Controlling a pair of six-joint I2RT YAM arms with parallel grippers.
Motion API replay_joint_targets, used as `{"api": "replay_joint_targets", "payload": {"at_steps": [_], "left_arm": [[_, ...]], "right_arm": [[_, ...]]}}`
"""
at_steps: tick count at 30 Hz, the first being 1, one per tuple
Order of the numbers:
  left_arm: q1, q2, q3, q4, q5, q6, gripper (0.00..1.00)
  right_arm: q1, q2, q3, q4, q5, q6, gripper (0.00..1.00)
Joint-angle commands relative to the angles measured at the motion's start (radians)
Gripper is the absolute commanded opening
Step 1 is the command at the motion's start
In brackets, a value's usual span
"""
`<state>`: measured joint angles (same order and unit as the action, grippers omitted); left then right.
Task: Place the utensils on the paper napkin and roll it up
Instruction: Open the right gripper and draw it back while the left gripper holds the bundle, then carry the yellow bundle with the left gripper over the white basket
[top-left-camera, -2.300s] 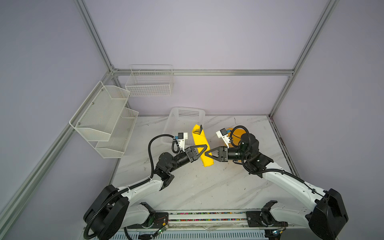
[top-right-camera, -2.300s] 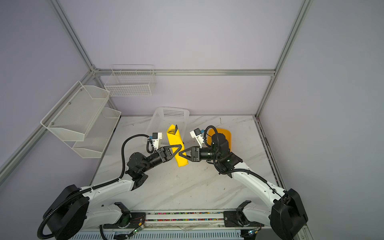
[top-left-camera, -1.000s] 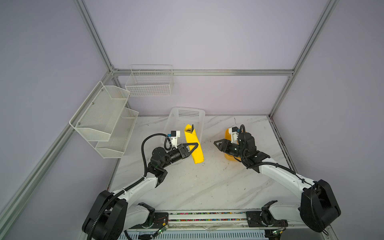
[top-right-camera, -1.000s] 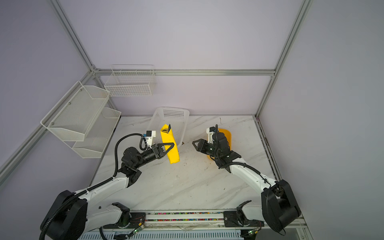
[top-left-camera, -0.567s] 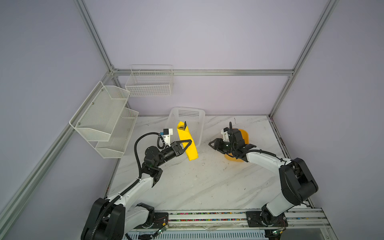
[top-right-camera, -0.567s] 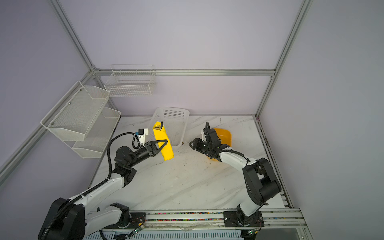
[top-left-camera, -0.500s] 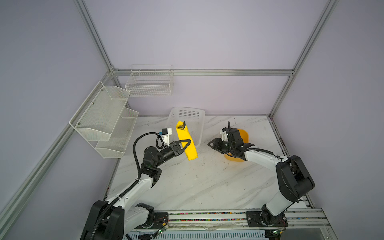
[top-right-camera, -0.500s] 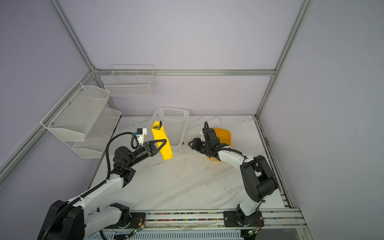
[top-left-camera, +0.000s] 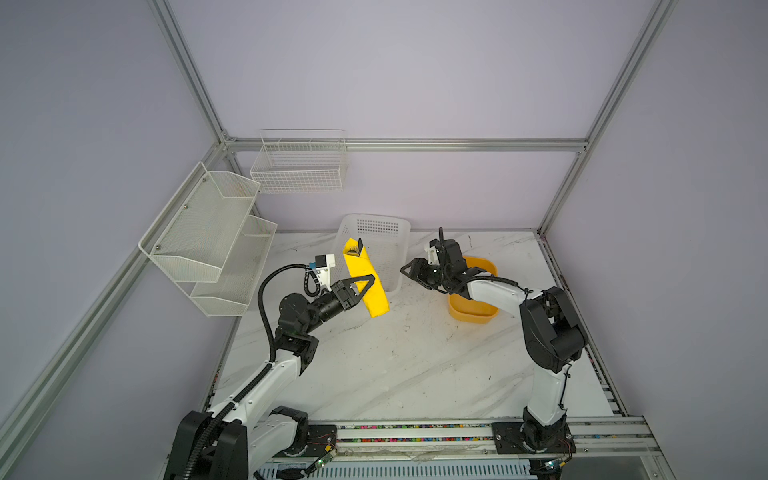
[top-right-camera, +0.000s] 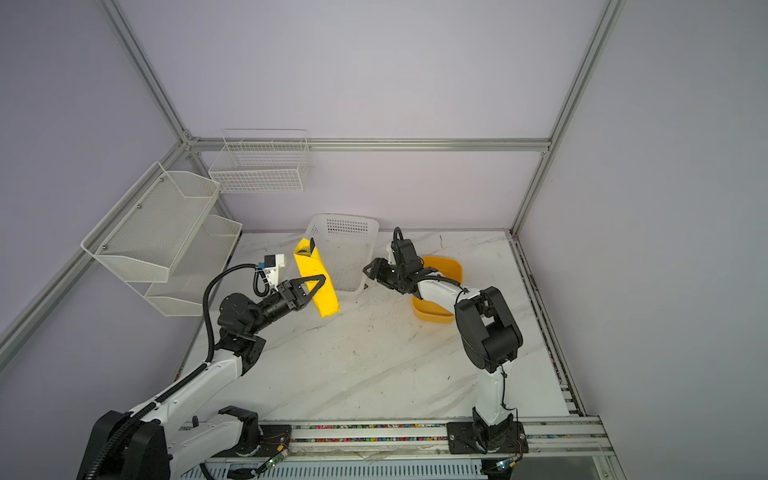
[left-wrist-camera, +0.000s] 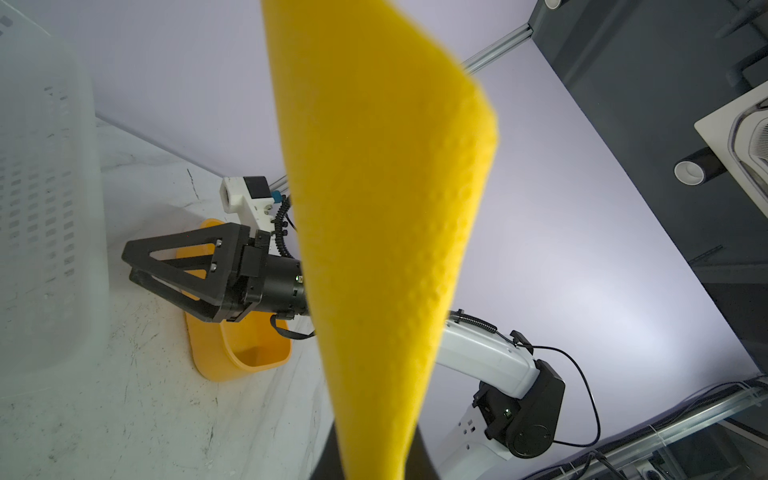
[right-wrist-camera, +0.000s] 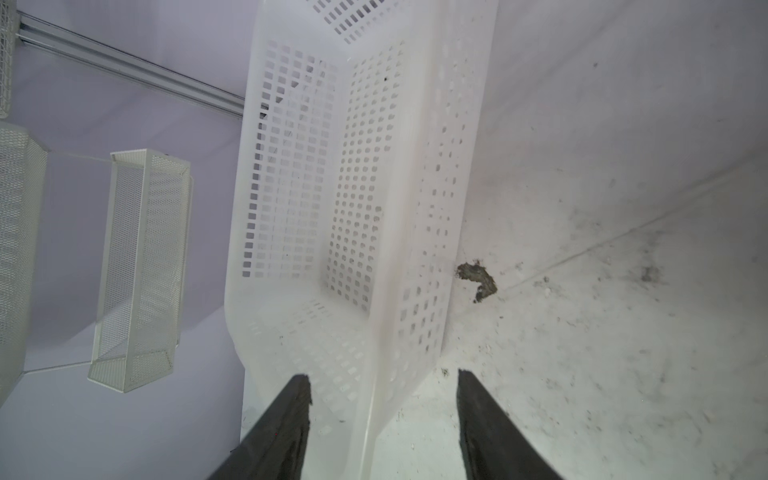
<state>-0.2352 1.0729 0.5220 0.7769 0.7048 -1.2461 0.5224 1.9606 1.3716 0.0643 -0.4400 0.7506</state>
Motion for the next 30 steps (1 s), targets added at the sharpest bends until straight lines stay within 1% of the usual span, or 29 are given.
{"api": "replay_joint_targets", "payload": {"at_steps": [1, 5, 7, 9, 14, 16, 18, 24, 27, 30], "left_arm": [[0.014, -0.01, 0.034, 0.043, 0.031, -0.012, 0.05], [0.02, -0.004, 0.064, -0.011, 0.048, 0.011, 0.05], [0.022, -0.007, 0.077, -0.051, 0.05, 0.033, 0.05], [0.023, -0.009, 0.093, -0.103, 0.05, 0.062, 0.06], [0.023, 0.003, 0.131, -0.208, 0.054, 0.123, 0.05], [0.023, 0.015, 0.147, -0.248, 0.052, 0.141, 0.06], [0.023, 0.032, 0.156, -0.254, 0.06, 0.144, 0.06], [0.023, 0.085, 0.19, -0.292, 0.092, 0.169, 0.06], [0.022, 0.108, 0.218, -0.351, 0.101, 0.209, 0.06], [0.02, 0.138, 0.261, -0.436, 0.109, 0.262, 0.06]], "right_arm": [[0.018, 0.077, 0.1, -0.096, 0.0, -0.022, 0.58], [0.038, 0.167, 0.235, -0.3, 0.056, -0.146, 0.58], [0.05, 0.179, 0.264, -0.37, 0.092, -0.194, 0.58], [0.061, 0.164, 0.255, -0.402, 0.134, -0.223, 0.58], [0.076, 0.08, 0.175, -0.433, 0.154, -0.274, 0.58], [0.08, 0.041, 0.131, -0.43, 0.145, -0.288, 0.58], [0.083, -0.001, 0.082, -0.426, 0.127, -0.294, 0.58], [0.117, -0.114, -0.06, -0.456, 0.127, -0.346, 0.57], [0.152, -0.173, -0.116, -0.485, 0.139, -0.384, 0.57], [0.162, -0.249, -0.176, -0.458, 0.104, -0.387, 0.57]]}}
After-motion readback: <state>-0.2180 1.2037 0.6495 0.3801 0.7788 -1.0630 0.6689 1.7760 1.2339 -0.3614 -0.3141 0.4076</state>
